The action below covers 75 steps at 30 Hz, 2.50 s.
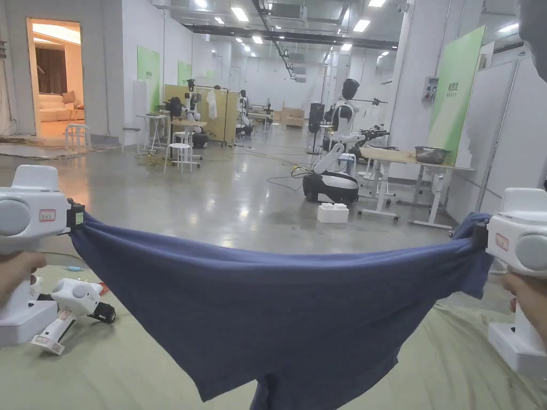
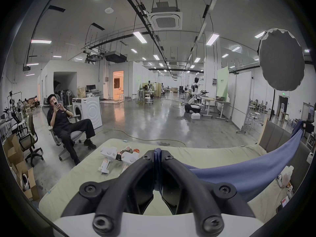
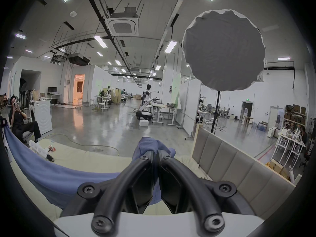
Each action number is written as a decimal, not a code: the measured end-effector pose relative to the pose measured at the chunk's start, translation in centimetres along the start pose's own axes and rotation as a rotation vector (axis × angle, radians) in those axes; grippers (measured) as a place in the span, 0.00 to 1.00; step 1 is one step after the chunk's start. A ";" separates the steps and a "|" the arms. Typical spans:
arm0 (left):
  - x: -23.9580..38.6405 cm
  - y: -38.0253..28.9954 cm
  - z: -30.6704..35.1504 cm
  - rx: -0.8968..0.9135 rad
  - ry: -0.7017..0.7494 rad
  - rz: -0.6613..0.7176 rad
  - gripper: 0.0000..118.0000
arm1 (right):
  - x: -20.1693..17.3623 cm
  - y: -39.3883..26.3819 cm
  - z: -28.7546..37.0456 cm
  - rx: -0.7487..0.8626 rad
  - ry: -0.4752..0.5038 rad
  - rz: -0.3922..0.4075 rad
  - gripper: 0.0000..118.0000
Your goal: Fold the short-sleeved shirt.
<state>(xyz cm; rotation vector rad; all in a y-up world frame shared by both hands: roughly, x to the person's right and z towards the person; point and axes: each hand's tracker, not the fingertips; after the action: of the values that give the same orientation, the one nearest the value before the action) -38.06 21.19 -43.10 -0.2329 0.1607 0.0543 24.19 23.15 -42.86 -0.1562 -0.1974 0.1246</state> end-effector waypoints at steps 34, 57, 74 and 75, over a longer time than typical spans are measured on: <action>-3.8 -36.2 12.4 -0.476 -0.008 0.004 0.03 | 1.5 -32.8 16.3 -0.414 0.036 0.179 0.03; 2.8 -34.5 14.6 -0.284 -0.005 -0.075 0.67 | -6.4 -31.7 18.8 -0.191 0.096 -0.003 0.84; 13.2 -27.9 15.2 0.082 -0.045 -0.056 0.00 | -14.4 -26.5 18.0 0.105 0.150 -0.077 0.01; 13.0 -27.9 15.0 0.080 -0.047 -0.043 0.00 | -14.6 -26.6 18.0 0.103 0.150 -0.069 0.01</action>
<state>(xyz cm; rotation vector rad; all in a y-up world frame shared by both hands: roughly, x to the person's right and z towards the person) -20.90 -1.91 -24.54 -0.1550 0.1103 0.0105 9.17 -2.36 -23.75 -0.0561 -0.0469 0.0535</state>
